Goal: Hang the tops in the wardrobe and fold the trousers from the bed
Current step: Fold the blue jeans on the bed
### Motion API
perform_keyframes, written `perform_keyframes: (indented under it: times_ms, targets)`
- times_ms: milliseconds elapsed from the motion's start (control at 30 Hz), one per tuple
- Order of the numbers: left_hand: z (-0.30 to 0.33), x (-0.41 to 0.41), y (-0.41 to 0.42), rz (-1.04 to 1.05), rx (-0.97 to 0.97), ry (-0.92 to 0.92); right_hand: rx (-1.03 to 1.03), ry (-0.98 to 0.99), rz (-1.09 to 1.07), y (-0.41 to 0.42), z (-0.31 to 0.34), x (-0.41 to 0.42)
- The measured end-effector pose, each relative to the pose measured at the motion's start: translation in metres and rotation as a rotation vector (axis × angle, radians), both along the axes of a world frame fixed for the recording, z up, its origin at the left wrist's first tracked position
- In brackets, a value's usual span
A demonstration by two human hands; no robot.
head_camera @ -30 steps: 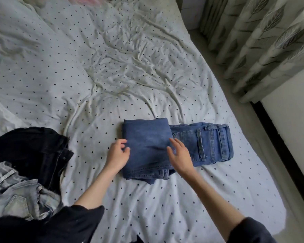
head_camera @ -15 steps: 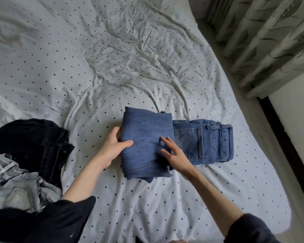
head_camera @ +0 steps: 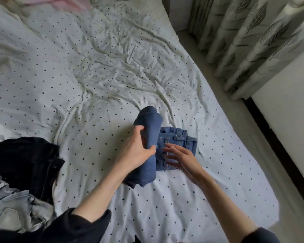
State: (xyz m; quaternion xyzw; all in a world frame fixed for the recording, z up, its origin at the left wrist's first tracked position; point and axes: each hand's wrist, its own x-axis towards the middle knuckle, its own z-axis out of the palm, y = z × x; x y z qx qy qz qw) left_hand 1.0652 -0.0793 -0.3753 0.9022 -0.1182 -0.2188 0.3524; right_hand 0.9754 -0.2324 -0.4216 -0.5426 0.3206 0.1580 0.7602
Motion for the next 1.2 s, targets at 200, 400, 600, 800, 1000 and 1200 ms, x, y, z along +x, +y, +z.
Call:
perform_keyframes:
  times_ms: [200, 400, 600, 800, 1000, 1200]
  targets:
    - [-0.044, -0.036, -0.067, -0.402, 0.138, 0.129, -0.106, 0.047, -0.309, -0.035, -0.008, -0.030]
    - [-0.084, -0.055, -0.042, -0.859, 0.382, 0.085, -0.452, 0.135, -0.242, -0.045, -0.037, -0.036]
    - [-0.091, -0.029, -0.012, -0.234, 0.003, -0.082, -0.506, 0.372, -0.330, -0.048, -0.074, -0.030]
    - [-0.099, 0.015, 0.004, 0.221, -0.009, 0.188, -0.116, 0.359, -0.156, -0.086, -0.083, -0.029]
    - [-0.106, 0.030, -0.001, 0.377, -0.289, 0.751, 0.007, 0.357, -0.045, -0.103, -0.092, -0.021]
    - [-0.106, 0.033, -0.006, 0.367, -0.274, 0.729, 0.008, 0.348, -0.146, -0.101, -0.094, -0.019]
